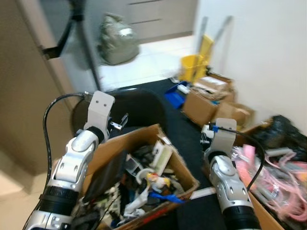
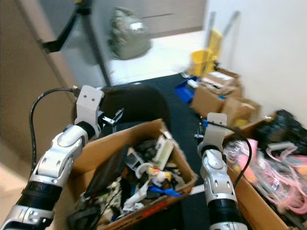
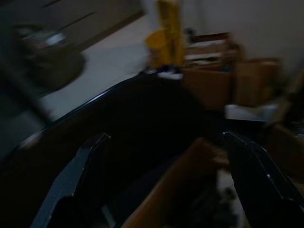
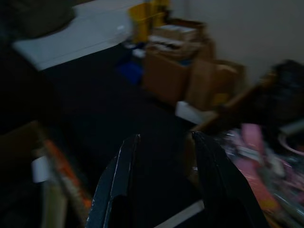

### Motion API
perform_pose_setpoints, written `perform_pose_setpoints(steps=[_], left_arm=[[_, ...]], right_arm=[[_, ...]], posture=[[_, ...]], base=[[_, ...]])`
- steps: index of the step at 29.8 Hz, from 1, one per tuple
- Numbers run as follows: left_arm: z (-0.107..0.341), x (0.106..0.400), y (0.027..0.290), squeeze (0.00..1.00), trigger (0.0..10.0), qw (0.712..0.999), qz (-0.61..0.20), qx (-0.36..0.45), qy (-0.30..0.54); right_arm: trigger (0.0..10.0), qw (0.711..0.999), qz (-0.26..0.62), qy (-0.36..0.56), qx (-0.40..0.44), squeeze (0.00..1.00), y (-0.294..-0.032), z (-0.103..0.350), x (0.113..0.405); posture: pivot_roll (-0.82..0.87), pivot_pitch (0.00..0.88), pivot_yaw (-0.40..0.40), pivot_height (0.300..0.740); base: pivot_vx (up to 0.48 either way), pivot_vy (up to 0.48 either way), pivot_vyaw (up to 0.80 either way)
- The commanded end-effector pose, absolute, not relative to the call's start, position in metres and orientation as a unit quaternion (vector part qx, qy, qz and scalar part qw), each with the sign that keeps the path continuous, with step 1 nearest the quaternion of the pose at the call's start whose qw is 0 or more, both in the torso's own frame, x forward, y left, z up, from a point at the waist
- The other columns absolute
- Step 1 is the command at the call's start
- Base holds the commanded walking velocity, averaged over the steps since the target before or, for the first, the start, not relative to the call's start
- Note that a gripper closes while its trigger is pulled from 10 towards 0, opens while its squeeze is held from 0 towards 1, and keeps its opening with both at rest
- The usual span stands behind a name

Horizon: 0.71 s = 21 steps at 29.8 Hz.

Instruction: Picking trash to rubbish bin

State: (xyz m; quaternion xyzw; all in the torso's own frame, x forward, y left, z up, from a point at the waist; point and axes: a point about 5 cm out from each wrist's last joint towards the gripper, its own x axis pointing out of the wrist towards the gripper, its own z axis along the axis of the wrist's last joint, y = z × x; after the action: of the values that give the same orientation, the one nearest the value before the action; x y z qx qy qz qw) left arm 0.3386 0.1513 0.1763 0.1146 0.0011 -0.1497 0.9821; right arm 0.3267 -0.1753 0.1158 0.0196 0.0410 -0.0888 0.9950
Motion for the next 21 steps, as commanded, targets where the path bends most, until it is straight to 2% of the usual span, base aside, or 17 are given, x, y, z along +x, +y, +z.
perform_pose_setpoints(steps=[1, 21], left_arm=[[0.1675, 0.3384, 0.1511, 0.00, 10.0, 0.982, -0.145, 0.124, 0.014], [0.1614, 0.3379, 0.1472, 0.00, 10.0, 0.981, -0.144, 0.128, 0.015]], right_arm=[[10.0, 0.994, -0.093, 0.046, 0.027, 0.00, -0.1733, 0.1120, 0.3240], [10.0, 0.992, -0.113, 0.042, 0.026, 0.00, -0.1781, 0.1124, 0.3201]], posture=[[0.01, 0.103, 0.097, 0.740], [0.01, 0.112, 0.097, 0.740]], base=[[0.000, 0.000, -0.80], [0.000, 0.000, -0.80]])
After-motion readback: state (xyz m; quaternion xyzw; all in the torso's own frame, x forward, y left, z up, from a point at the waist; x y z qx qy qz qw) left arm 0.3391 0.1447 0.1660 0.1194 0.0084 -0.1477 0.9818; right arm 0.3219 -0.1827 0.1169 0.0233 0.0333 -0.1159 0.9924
